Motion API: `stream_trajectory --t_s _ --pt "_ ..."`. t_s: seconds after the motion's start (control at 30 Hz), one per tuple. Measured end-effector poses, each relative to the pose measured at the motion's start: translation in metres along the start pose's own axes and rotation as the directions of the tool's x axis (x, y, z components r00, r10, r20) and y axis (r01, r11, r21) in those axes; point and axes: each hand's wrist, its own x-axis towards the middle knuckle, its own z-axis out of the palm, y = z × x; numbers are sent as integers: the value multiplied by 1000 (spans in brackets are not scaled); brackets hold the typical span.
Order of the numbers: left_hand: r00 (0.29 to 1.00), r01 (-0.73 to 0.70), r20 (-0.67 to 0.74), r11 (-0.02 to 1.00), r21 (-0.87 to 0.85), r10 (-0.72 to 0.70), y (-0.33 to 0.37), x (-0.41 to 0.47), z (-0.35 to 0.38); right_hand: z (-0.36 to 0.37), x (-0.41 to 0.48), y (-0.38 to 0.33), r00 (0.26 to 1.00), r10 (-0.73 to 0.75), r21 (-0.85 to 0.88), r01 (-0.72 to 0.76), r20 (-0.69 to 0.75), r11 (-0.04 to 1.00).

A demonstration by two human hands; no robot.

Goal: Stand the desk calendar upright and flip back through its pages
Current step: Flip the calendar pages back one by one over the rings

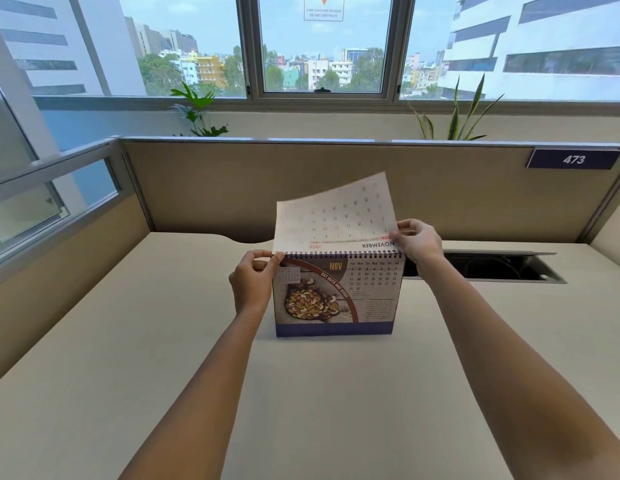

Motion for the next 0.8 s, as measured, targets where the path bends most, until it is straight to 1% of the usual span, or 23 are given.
stream_trajectory --t_s 0.07,0.17,0.3,0.37,0.47,0.53,0.6,0.7,0.8 --pt "1000 9 6 1000 -4 -9 -1 1 0 -3 -5 0 997 -69 10 68 29 998" --pt "999 29 13 1000 9 -29 -2 1 -1 -13 -13 1 976 -144 108 128 161 986" --pt "996 89 15 996 -17 -89 3 2 -1 -35 -22 15 908 -212 200 147 360 969" --pt "993 114 19 993 -35 -113 5 2 -3 -43 -25 24 875 -235 241 141 422 960" --pt "994 104 51 990 -92 -99 3 1 -5 -49 -28 33 842 -245 257 132 481 957" --pt "993 114 44 990 -77 -111 3 2 -7 -50 -30 37 827 -235 231 131 511 964" --pt "991 129 37 991 -41 -127 3 3 -7 -48 -31 42 830 -221 194 139 511 971" --pt "994 85 69 996 -24 -83 1 2 -7 -43 -33 48 859 -241 77 232 452 970" --pt "996 35 78 999 -21 -33 -1 0 -7 -39 -37 56 867 -258 42 266 426 963"
